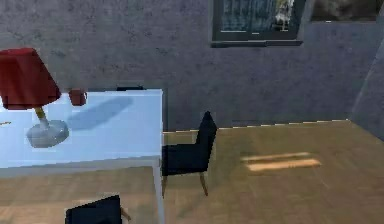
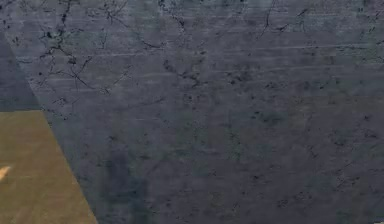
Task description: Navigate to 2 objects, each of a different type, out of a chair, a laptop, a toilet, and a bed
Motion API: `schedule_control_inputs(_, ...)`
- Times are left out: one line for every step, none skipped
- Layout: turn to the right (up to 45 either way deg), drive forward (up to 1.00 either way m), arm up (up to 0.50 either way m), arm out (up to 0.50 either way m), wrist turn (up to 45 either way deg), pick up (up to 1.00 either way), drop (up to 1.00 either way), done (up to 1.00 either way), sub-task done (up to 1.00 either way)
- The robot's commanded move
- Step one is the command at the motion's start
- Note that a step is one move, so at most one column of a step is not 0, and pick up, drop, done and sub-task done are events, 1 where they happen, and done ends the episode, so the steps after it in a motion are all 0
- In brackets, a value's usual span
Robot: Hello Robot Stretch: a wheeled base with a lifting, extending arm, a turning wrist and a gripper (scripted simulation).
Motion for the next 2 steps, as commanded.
schedule_control_inputs(-36.0,0.0,0.0,0.0,0.0,0.0,0.0,0.0,0.0)
schedule_control_inputs(0.0,0.0,0.0,0.0,0.0,0.0,0.0,1.0,0.0)
